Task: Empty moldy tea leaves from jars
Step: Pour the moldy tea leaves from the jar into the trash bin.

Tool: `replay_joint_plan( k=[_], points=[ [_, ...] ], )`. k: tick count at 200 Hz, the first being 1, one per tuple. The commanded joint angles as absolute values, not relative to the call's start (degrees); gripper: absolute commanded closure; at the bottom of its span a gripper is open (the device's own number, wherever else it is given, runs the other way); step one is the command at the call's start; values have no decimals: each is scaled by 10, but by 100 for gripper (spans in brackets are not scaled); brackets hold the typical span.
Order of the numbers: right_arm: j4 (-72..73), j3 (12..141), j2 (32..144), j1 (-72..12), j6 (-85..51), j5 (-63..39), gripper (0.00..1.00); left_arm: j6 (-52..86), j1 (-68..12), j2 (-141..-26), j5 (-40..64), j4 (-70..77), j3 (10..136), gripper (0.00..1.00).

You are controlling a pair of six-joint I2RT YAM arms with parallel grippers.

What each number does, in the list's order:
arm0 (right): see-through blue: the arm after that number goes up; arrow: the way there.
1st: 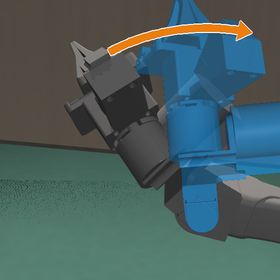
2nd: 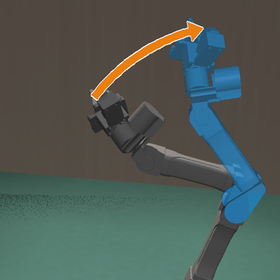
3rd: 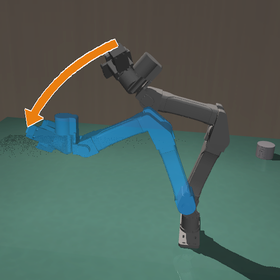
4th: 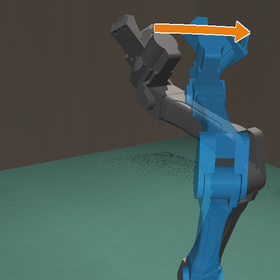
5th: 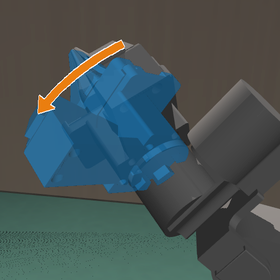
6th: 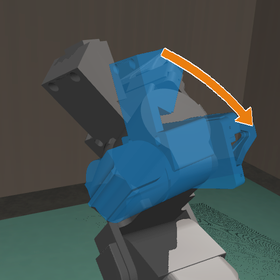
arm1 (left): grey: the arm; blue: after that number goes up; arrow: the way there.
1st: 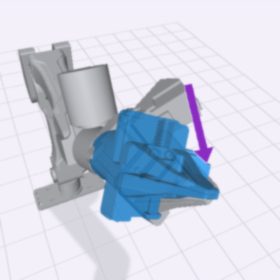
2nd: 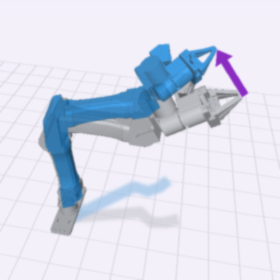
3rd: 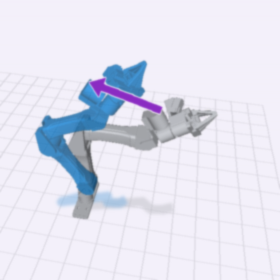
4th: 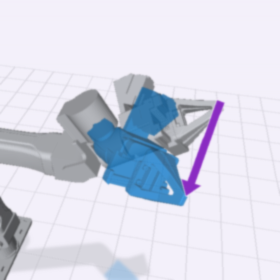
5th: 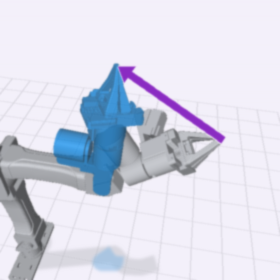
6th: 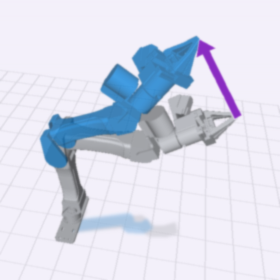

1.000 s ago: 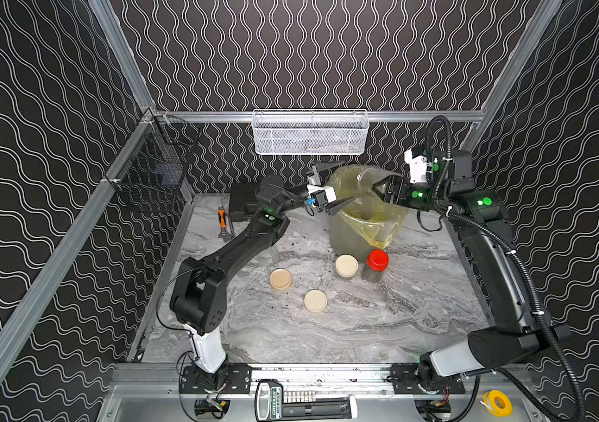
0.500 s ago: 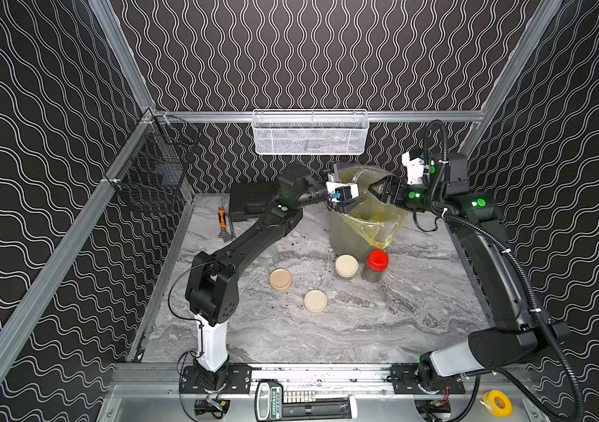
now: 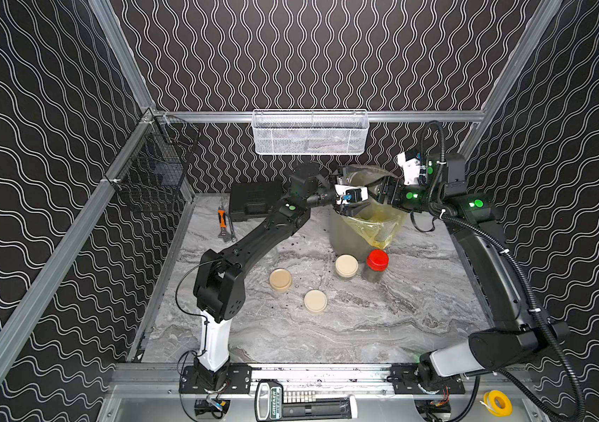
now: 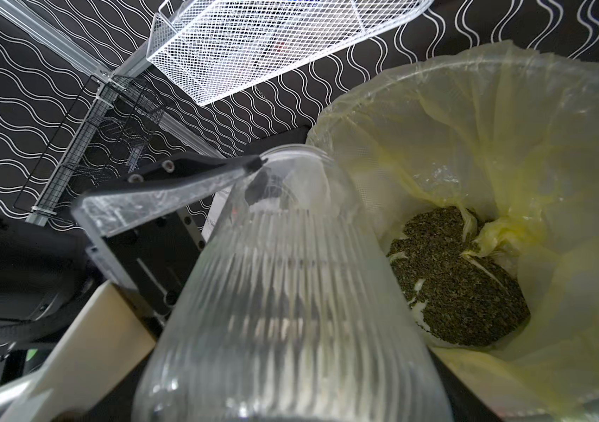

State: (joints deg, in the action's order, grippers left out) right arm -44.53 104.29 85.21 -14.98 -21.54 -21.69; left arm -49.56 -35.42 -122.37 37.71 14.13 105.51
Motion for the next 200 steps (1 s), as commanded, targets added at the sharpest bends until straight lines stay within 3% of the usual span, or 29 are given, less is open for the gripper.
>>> replay_joint_plan(
  k=[1, 66, 106, 163, 200],
  points=[
    [-408, 1048, 846, -152, -203, -236, 100, -459, -355, -1229, 372, 161, 1063, 5],
    [-390, 1059, 845, -156, -196, -202, 100, -371, -355, -1228, 372, 193, 1062, 33],
    [-334, 1055, 843, -165, -198, -117, 100, -253, -355, -1231, 359, 239, 1067, 37],
    [-202, 1027, 837, -176, -222, -95, 100, -69, -360, -1249, 342, 320, 1087, 45],
    [-198, 1060, 874, -190, -202, -65, 100, 8, -374, -1273, 305, 319, 1123, 46]
  ],
)
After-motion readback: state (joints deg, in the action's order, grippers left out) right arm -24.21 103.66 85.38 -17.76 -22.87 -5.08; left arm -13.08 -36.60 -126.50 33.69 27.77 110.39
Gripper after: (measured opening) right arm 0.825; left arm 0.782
